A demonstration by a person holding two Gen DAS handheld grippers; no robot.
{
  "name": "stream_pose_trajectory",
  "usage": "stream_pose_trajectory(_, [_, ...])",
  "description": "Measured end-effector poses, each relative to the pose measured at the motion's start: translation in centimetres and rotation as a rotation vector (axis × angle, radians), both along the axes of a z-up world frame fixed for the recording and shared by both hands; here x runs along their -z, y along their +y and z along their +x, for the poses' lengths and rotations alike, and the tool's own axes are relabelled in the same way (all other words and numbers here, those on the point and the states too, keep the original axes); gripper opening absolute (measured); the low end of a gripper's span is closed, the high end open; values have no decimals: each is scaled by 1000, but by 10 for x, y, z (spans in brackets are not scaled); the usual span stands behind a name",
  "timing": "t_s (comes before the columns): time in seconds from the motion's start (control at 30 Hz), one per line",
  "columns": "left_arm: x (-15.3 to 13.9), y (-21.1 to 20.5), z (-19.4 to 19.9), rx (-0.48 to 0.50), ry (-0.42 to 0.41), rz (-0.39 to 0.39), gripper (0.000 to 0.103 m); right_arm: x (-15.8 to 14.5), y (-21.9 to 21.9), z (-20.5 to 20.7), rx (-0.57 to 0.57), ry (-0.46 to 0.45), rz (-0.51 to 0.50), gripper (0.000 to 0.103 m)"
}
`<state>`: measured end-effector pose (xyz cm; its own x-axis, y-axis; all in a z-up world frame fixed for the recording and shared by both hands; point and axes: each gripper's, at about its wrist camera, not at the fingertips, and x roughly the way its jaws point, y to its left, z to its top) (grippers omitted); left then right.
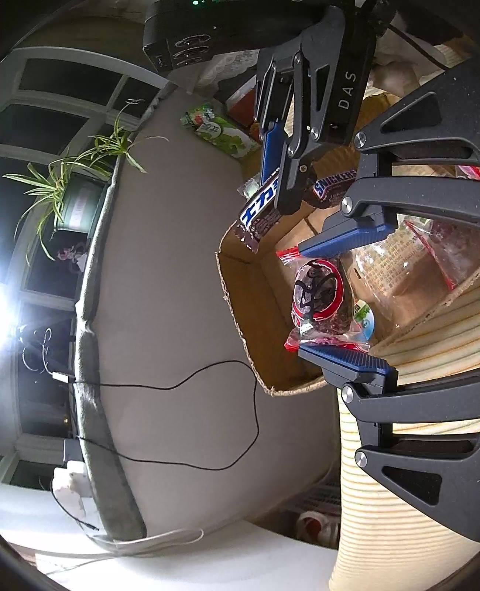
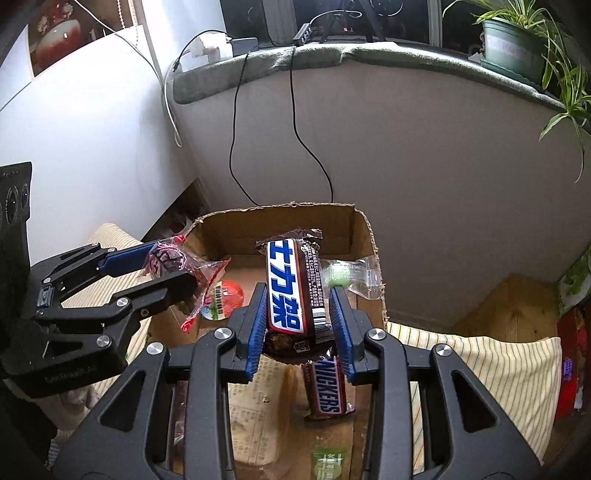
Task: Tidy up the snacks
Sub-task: 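Carry both candies into the box and open both grippers, then withdraw both grippers from the box toward the remaining candies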
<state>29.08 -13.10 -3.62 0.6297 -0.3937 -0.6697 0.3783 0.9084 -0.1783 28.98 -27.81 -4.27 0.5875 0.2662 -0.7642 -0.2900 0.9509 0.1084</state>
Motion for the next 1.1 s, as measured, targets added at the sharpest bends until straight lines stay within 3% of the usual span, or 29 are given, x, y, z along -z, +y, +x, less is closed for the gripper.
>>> stream_pose_trajectory(0.33, [1,-6,2,7,2,7,52,1,-8,5,23,-1,20,37])
stream_pose_trajectory(0.47, [-2,-3,1,3,-4,-1,52,-4,-9,2,32,-20,16,53])
stream_pose_trajectory(0.7, [-10,9,-7,-12,-14,-15,52,-14,-13,-7,49,-45,22,56])
stream_pose_trajectory(0.83, [-17,15,-14,-21,-23,-21,52,-18,-11,-16,51,-55,14,64])
stream_pose_trajectory(1.1, [-31,35,-35,-46,-45,-40,52,-31,1,-43,50,-103,-23,64])
